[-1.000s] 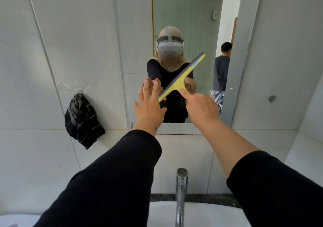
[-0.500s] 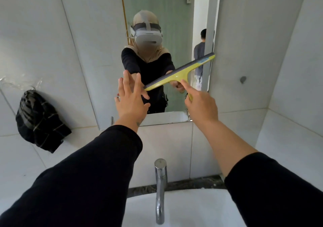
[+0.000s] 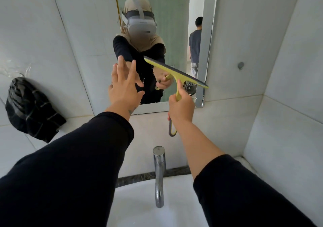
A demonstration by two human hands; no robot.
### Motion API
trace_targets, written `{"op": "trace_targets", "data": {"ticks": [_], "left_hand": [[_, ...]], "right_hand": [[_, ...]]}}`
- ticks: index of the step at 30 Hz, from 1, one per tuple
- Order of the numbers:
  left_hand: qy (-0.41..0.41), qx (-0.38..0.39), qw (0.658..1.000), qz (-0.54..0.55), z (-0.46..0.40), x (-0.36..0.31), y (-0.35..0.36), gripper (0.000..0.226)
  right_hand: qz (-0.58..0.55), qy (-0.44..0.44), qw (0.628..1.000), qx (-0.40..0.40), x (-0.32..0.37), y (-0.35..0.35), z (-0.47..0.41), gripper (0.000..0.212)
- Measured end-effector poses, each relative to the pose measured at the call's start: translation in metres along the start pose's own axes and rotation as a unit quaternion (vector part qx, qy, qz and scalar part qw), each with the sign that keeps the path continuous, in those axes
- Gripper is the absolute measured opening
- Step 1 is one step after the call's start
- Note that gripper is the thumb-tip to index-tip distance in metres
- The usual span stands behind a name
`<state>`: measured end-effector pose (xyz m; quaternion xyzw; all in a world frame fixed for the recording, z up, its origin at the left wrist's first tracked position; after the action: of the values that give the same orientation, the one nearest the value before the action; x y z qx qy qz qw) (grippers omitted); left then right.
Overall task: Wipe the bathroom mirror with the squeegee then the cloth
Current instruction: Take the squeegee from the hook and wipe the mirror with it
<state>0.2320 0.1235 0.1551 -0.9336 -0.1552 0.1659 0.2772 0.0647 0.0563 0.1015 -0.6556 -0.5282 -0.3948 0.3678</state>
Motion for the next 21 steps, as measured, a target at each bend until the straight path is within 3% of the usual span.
{"op": "trace_targets", "data": {"ticks": [9, 16, 21], "left_hand": [[-0.004, -0.033, 0.999, -0.024, 0.000, 0.036, -0.021, 0.088], [-0.035, -0.031, 0.998, -0.052, 0.009, 0.075, -0.032, 0.088], [-0.063, -0.011, 0.996, -0.056, 0.025, 0.099, -0.030, 0.089]], "right_hand": [[-0.028, 0.049, 0.998, -0.006, 0.006, 0.021, 0.024, 0.057], [-0.019, 0.018, 1.000, -0.012, 0.012, 0.059, 0.052, 0.058], [0.009, -0.069, 0.997, 0.016, 0.021, 0.079, 0.077, 0.056]]}}
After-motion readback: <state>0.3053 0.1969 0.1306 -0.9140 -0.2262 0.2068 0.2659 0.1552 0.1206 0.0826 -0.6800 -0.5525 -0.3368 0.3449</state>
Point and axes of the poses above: each hand's wrist, its own z-axis away from the middle knuckle, its own y-axis out of the palm, x = y × z, the point moved 7 cm from there along -z, towards the middle knuckle, and after that the axes turned 15 degrees about -x, right-handed, at the moved point
